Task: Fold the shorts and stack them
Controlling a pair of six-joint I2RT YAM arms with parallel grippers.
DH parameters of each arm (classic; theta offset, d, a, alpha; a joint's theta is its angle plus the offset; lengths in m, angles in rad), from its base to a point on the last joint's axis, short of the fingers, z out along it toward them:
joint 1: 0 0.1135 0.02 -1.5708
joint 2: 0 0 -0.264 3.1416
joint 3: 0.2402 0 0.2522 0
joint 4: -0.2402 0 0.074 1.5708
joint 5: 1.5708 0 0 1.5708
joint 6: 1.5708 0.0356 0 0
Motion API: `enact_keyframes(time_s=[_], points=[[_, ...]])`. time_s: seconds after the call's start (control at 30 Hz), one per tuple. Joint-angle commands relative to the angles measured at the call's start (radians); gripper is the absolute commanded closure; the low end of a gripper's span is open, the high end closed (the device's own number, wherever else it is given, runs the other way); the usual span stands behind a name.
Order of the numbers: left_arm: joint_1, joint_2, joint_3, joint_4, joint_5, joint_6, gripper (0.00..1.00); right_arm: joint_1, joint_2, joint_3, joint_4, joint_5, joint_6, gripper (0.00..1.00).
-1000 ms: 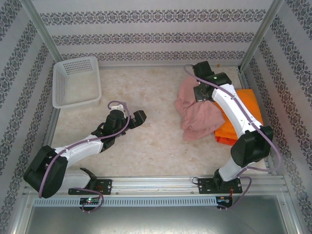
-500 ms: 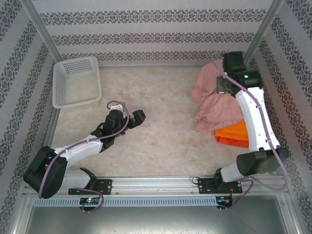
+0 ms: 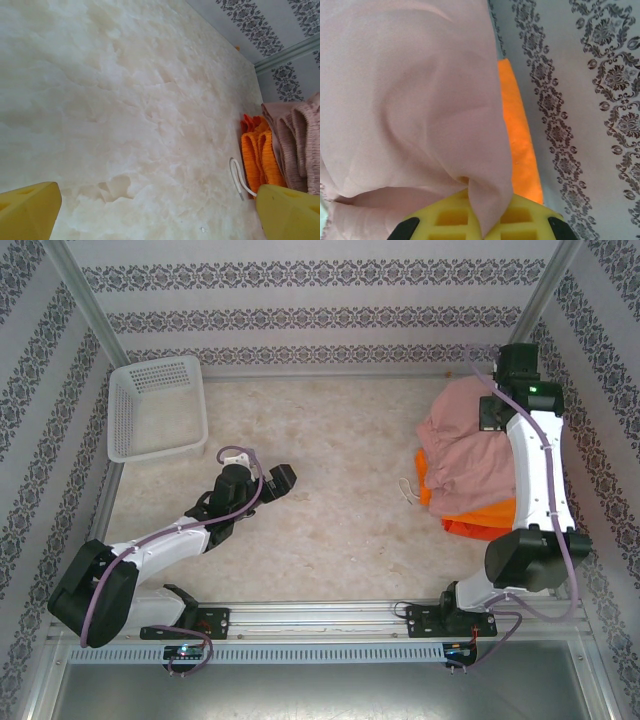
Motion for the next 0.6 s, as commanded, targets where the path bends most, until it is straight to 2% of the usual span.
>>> enact_keyframes(time_s=[0.0,0.13,0.23,0.3,0.33,0.37,0.4,0.43,0.5,0.57], points=[[0.017,-0.019,-0.009,-0.006,0.005,0.02,0.0,-0.042,0.017,-0.031,0.087,0.083,-0.057,1.0],[0.026,-0.026,-0.011,-0.017,0.012,0.024,0.0,-0.08,0.035,-0.071,0.152,0.143,-0.094,1.0],[0.035,-0.035,-0.016,-0.023,0.016,0.026,0.0,-0.109,0.046,-0.115,0.206,0.174,-0.099,0.92],[0.039,-0.046,-0.022,-0.032,0.017,0.027,0.0,-0.132,0.055,-0.142,0.247,0.244,-0.095,0.86],[0.041,-0.052,-0.025,-0.033,0.017,0.028,0.0,-0.147,0.058,-0.146,0.255,0.27,-0.085,0.8],[0.045,-0.06,-0.03,-0.036,0.016,0.027,0.0,-0.164,0.062,-0.142,0.256,0.28,-0.064,0.7],[0.046,-0.068,-0.034,-0.038,0.017,0.028,0.0,-0.181,0.063,-0.127,0.243,0.272,-0.029,0.43],[0.048,-0.079,-0.038,-0.045,0.016,0.03,0.0,-0.198,0.059,-0.111,0.221,0.242,0.01,0.31],[0.054,-0.097,-0.046,-0.054,0.012,0.033,0.0,-0.219,0.048,-0.071,0.173,0.147,0.093,0.19],[0.057,-0.114,-0.056,-0.057,0.005,0.033,0.0,-0.226,0.016,-0.051,0.141,-0.033,0.165,0.12]])
